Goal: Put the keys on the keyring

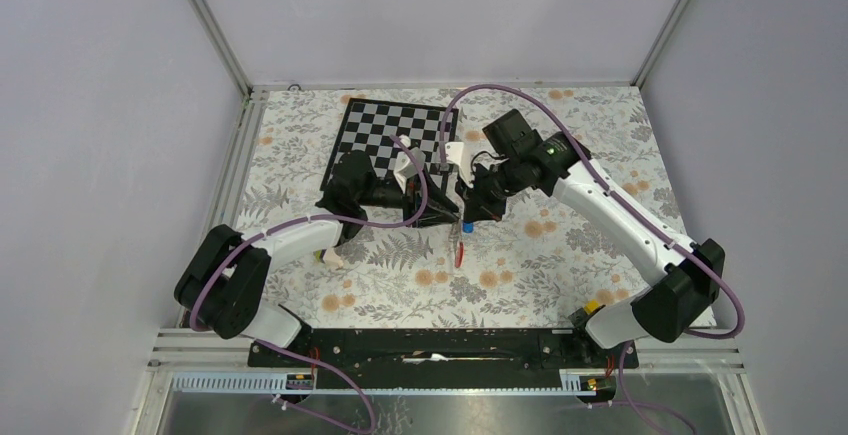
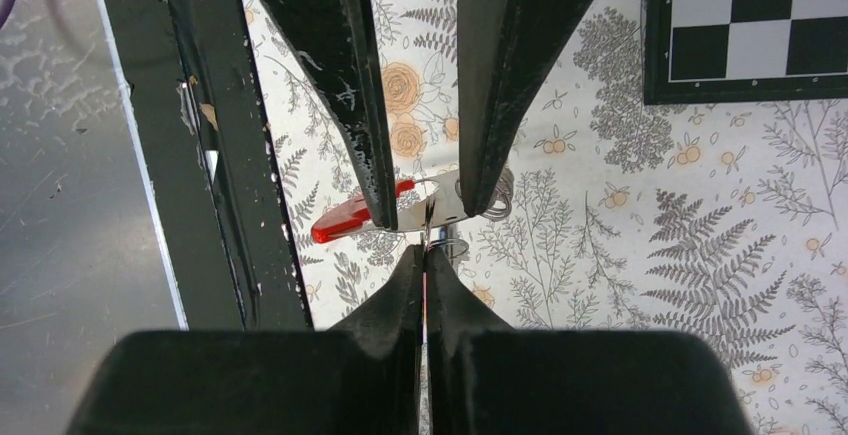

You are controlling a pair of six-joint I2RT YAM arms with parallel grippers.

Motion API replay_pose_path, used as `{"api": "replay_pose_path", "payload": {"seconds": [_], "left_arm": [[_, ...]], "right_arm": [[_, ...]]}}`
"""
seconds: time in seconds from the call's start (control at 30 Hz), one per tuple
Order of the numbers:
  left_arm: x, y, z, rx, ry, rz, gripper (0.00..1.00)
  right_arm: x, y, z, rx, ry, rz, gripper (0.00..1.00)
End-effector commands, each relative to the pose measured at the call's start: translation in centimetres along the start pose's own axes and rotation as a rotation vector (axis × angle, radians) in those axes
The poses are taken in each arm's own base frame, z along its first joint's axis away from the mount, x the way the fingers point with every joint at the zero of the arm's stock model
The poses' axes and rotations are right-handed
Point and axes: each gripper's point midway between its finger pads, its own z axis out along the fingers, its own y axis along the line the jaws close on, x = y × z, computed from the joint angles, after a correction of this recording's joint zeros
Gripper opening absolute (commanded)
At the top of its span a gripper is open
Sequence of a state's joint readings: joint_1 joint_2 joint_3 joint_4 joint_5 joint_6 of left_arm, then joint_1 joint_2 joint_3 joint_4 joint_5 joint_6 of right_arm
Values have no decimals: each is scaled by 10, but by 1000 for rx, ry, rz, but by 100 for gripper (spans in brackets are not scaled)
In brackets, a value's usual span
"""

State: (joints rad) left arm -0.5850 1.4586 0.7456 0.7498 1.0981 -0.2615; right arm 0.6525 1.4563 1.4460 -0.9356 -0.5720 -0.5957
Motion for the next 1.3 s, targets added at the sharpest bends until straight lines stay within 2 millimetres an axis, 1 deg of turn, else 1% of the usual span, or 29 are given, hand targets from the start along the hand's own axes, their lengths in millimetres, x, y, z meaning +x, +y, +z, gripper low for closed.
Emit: {"api": "replay_pose_path", "payload": {"seconds": [0.0,0.13,0.37,0.5,0.57,0.6,0.73,0.9,1.1,1.27], "left_arm": [[-25,-11,2,40,-35,103,32],[-23,-11,3,45,-32,97,25],[-22,-12,8,59,-29,85,16],[-23,-12,9,63,-35,75,1],[-24,-13,9,66,-40,76,0],[-24,-15,8,69,-45,77,0],[-31,-24,5,88,-85,73,0],[-34,-33,3,120,-100,71,0],[-33,-38,1,144,-100,61,0],[-33,-40,2,153,-103,54,0]], "right_arm": [[-9,2,-6,2,-2,-23,0],[-11,2,-5,0,-14,-23,0],[-12,4,-2,-13,-25,-19,0],[-10,4,0,-16,-27,-15,0],[-9,4,1,-13,-32,-17,0],[-8,3,1,-9,-33,-18,2],[-6,1,-1,37,-55,-35,15],[-6,3,-10,89,-122,-84,27],[-2,7,-17,110,-167,-152,32],[-5,9,-19,117,-203,-192,33]]}}
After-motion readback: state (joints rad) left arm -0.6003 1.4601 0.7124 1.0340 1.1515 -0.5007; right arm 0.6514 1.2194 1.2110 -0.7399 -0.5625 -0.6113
